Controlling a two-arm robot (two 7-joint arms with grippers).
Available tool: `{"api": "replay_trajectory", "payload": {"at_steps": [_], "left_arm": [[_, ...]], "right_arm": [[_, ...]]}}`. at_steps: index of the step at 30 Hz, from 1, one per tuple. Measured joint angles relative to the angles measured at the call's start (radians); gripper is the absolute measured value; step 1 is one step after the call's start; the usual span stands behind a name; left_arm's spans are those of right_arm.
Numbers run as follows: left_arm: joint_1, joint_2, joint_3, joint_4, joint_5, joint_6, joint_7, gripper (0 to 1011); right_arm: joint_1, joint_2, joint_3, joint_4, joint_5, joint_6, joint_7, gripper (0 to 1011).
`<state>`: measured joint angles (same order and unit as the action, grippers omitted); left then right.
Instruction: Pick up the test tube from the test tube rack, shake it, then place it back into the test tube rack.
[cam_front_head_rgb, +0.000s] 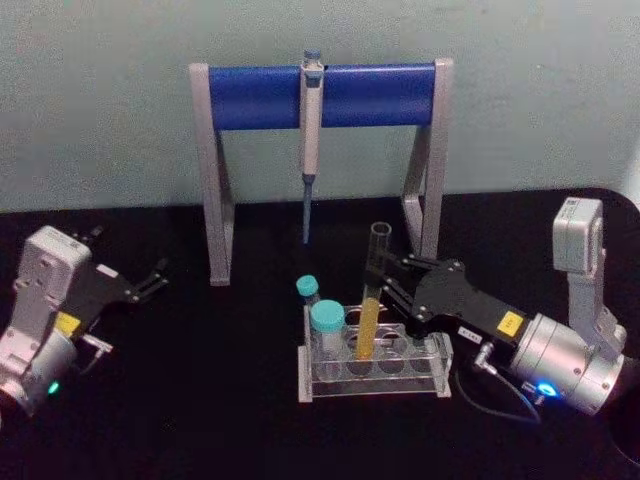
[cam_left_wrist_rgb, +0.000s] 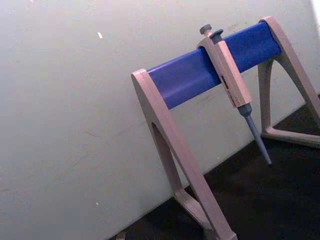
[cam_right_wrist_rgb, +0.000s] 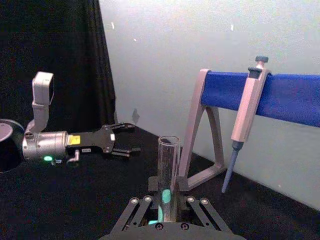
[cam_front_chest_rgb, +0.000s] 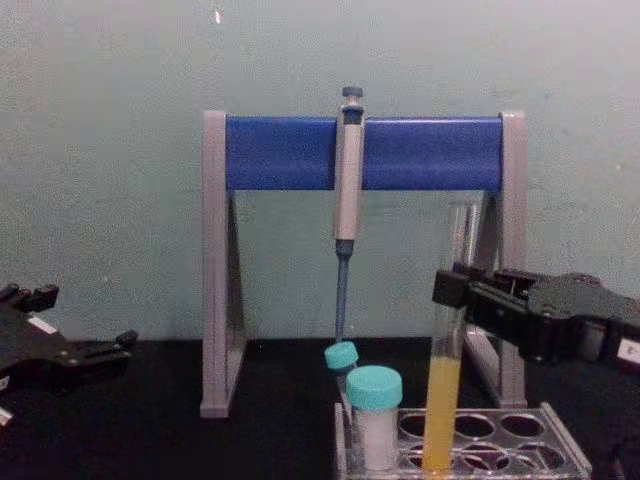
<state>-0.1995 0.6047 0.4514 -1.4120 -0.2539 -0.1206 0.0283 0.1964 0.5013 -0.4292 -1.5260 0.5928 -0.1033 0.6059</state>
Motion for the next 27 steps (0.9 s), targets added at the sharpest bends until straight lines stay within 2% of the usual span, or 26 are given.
{"api": "replay_trajectory", "payload": {"at_steps": [27], "left_arm": [[0.0, 0.0, 0.0, 0.0, 0.0, 0.0, 0.0, 1001]], "right_arm": [[0.021, -0.016, -0.025, 0.053, -0.033, 0.012, 0.002, 228]]}}
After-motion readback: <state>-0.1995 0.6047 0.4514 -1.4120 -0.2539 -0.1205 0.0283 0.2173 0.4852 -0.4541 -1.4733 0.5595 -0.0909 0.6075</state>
